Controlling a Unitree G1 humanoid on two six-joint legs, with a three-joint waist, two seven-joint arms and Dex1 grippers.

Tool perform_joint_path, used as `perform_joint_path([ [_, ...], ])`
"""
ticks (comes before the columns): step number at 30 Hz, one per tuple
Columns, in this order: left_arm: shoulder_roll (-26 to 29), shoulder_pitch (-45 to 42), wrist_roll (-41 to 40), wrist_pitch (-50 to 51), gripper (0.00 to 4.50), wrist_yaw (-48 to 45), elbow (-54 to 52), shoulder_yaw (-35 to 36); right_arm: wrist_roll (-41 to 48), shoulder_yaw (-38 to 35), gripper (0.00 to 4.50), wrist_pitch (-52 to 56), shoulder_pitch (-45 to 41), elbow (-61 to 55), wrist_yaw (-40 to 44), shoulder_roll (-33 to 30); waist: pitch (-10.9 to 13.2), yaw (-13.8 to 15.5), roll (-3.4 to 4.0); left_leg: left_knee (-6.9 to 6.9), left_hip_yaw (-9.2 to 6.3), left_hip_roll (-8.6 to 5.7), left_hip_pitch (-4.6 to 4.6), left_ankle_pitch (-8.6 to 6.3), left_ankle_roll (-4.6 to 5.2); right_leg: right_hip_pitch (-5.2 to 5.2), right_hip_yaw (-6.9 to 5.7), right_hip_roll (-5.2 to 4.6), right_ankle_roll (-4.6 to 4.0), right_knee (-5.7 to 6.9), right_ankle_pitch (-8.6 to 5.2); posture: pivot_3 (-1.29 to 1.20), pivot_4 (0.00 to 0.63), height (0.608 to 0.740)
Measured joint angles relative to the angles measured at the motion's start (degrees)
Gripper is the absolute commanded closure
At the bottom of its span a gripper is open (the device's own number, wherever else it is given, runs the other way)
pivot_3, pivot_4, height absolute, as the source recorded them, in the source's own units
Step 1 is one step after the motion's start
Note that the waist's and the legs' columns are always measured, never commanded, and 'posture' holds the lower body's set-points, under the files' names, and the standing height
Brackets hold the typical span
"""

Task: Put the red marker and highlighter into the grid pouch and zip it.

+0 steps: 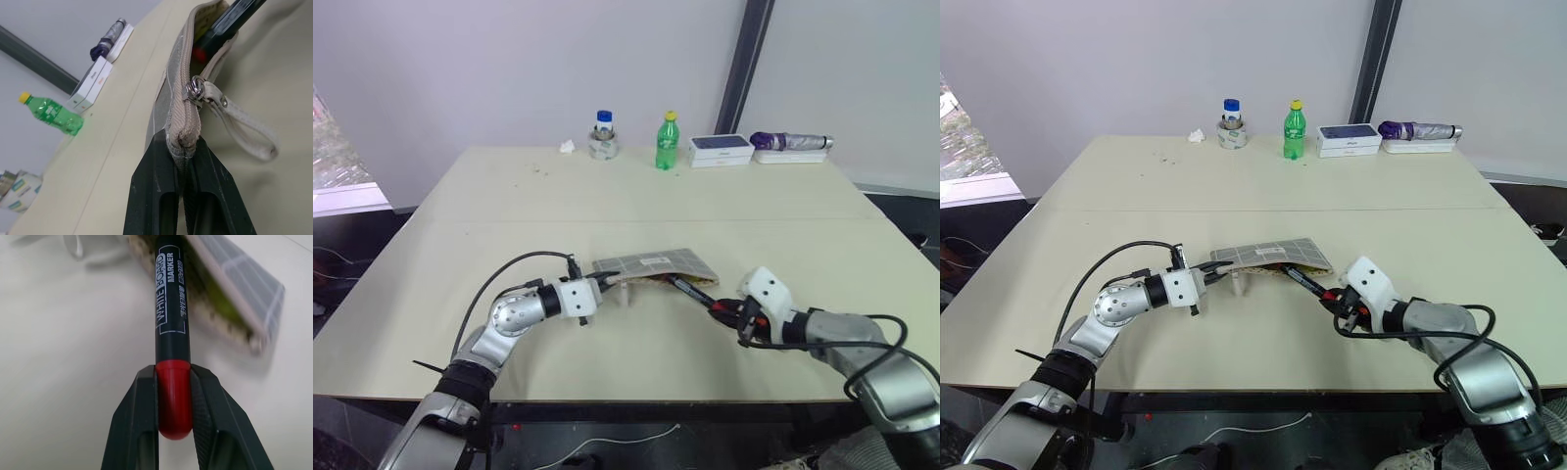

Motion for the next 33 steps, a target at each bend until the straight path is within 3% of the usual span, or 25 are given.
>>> perform_joint_path([
  [8, 0.22, -0.35, 1.10, -0.20, 4.50, -0.79, -0.66, -1.07, -12.14, 11.49, 4.18, -17.06, -10.84, 8.59, 6.67, -3.23, 0.01, -0.07, 0.01, 0.01, 0.00, -0.03, -0.02, 0.00, 0.00, -0.05, 0.01, 0.01, 0.00, 0.00, 0.00, 0.00, 0.150, 0.740],
  [13, 0.54, -1.12, 1.15, -0.33, 4.50, -2.06, -0.43, -1.28, -21.11, 18.23, 4.18, -28.86, -19.23, 18.95, 7.57, -0.10, 0.01, -0.25, 0.01, 0.00, 0.01, -0.03, -0.02, 0.01, -0.01, -0.06, 0.01, 0.01, 0.00, 0.00, 0.00, 0.00, 0.150, 0.740],
  [18, 1.35, -1.06, 1.16, -0.53, 4.50, -2.14, -0.43, -1.22, -25.49, 20.15, 4.18, -37.50, -21.44, 24.15, 6.77, 2.85, 0.01, -0.02, 0.01, 0.02, 0.02, -0.04, -0.04, 0.01, -0.02, -0.05, 0.01, 0.00, 0.00, 0.00, 0.00, 0.00, 0.150, 0.740],
  [26, 4.13, 0.46, 0.48, -0.52, 4.50, -1.65, -0.50, 0.57, -20.83, 16.41, 0.22, -38.20, -19.13, 24.29, 8.21, 5.85, 0.01, -0.04, 0.02, 0.03, 0.02, 0.00, -0.03, 0.02, -0.03, -0.04, 0.01, 0.01, 0.00, 0.01, 0.00, 0.00, 0.150, 0.740],
  [33, 3.80, 1.15, -0.03, 0.31, 4.50, -1.45, -0.62, 0.68, -6.32, 4.79, 0.22, -26.28, -11.91, 12.27, 10.92, 5.18, 0.01, 0.29, 0.02, 0.03, 0.00, 0.03, -0.03, 0.01, -0.02, 0.01, 0.00, 0.01, 0.00, 0.00, 0.00, 0.00, 0.150, 0.740],
])
